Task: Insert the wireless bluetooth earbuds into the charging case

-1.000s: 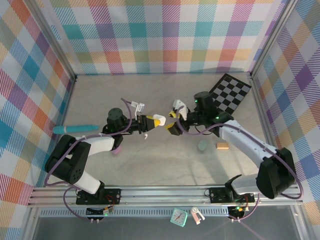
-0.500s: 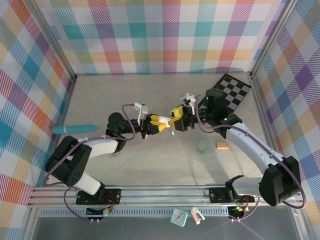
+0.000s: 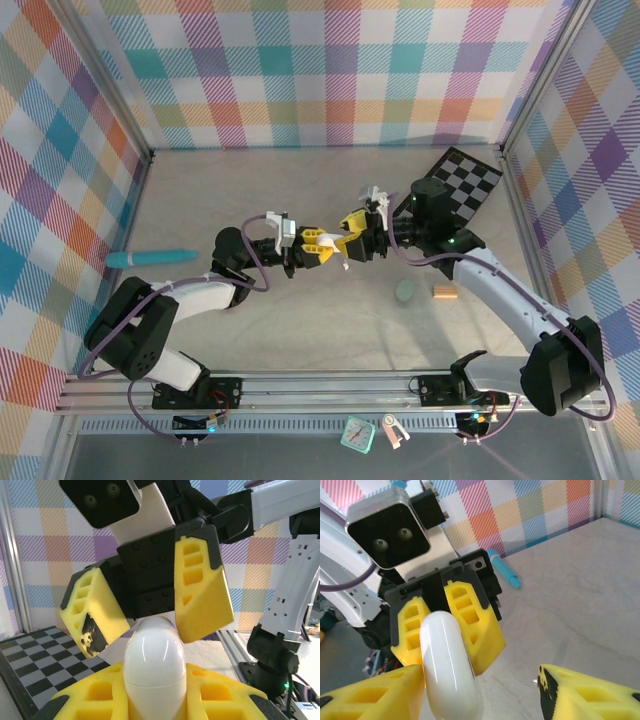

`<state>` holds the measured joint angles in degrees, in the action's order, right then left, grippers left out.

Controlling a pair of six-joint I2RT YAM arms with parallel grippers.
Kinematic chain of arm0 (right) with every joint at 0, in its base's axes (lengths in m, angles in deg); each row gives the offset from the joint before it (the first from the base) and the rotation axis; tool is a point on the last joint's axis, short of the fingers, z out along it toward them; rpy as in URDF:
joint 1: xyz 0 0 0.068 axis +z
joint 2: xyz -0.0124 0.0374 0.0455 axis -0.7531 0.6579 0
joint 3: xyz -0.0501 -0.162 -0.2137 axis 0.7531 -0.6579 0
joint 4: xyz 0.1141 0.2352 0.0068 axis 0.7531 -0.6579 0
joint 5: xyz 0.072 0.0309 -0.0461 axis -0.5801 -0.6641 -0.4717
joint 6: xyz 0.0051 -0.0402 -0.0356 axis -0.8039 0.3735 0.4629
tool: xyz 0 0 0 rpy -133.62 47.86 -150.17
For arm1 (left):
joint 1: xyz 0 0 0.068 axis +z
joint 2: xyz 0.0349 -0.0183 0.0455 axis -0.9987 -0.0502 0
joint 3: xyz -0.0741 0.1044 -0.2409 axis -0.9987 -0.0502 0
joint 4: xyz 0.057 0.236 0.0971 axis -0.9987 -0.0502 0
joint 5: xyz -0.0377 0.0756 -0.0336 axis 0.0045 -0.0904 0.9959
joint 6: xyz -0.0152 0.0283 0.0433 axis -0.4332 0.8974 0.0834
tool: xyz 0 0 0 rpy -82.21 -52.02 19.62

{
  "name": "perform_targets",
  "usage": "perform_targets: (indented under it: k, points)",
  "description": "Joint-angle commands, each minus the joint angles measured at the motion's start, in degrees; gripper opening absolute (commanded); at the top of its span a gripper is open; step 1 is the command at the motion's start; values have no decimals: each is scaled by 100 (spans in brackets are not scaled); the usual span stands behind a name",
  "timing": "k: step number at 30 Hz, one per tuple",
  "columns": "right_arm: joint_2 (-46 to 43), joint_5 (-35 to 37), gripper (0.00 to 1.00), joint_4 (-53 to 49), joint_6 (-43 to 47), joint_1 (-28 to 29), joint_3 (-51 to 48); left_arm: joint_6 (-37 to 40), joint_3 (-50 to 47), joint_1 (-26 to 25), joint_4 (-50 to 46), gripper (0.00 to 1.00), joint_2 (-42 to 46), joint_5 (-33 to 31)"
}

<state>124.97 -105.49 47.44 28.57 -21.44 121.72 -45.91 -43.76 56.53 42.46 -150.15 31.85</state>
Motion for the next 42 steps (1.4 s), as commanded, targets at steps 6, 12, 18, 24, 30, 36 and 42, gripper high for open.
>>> perform_targets:
  k: [6,12,18,24,30,36,42]
  points:
    - [-426,1061,63,290,229,68,-249,369,-99,-79,293,17,231,-69]
    - [-535,1367,62,550,-208,61,-170,561,-213,-88,263,17,225,6]
    - [-538,1320,63,617,-419,62,-90,706,-316,-88,280,17,254,-65]
    - [-724,893,68,684,-665,62,-201,1010,-480,-85,295,17,197,-285]
    - [-1074,1757,72,1074,-1741,-85,-612,1283,-765,93,315,17,296,-548]
    - [-754,2716,70,186,-3186,-631,-696,1330,-1124,312,307,17,739,-674]
    - [485,2502,67,-1181,-2968,-627,-165,1269,-1293,317,297,17,1028,-676]
